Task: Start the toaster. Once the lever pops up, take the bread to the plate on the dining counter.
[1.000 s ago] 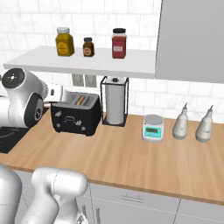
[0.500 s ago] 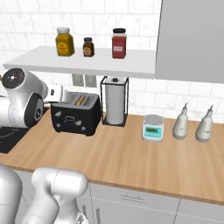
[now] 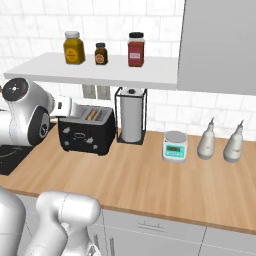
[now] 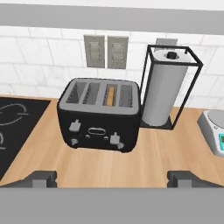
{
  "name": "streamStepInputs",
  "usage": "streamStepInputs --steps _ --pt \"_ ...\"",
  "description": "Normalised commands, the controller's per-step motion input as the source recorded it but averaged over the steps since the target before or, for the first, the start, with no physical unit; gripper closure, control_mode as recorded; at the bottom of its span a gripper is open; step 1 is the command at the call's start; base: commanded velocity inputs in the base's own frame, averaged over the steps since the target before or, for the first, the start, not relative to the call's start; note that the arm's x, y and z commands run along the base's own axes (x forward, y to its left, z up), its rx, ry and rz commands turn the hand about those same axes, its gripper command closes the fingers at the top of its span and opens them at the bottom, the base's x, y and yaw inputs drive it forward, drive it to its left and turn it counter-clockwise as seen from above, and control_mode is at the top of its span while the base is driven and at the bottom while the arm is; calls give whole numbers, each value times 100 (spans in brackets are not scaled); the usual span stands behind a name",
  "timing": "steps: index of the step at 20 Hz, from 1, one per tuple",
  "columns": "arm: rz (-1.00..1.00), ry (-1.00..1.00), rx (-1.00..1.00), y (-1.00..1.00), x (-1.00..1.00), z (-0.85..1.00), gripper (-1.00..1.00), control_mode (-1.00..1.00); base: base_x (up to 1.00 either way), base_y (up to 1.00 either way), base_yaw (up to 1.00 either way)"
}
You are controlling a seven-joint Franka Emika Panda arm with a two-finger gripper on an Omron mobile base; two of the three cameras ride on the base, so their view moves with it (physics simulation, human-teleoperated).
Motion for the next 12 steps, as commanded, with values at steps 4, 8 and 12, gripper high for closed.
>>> streamStepInputs --steps 4,8,12 --pt "0 0 0 0 0 0 -100 -100 0 0 0" --pt "0 0 0 0 0 0 -100 -100 0 0 0" --pt "0 0 0 0 0 0 -100 -100 0 0 0"
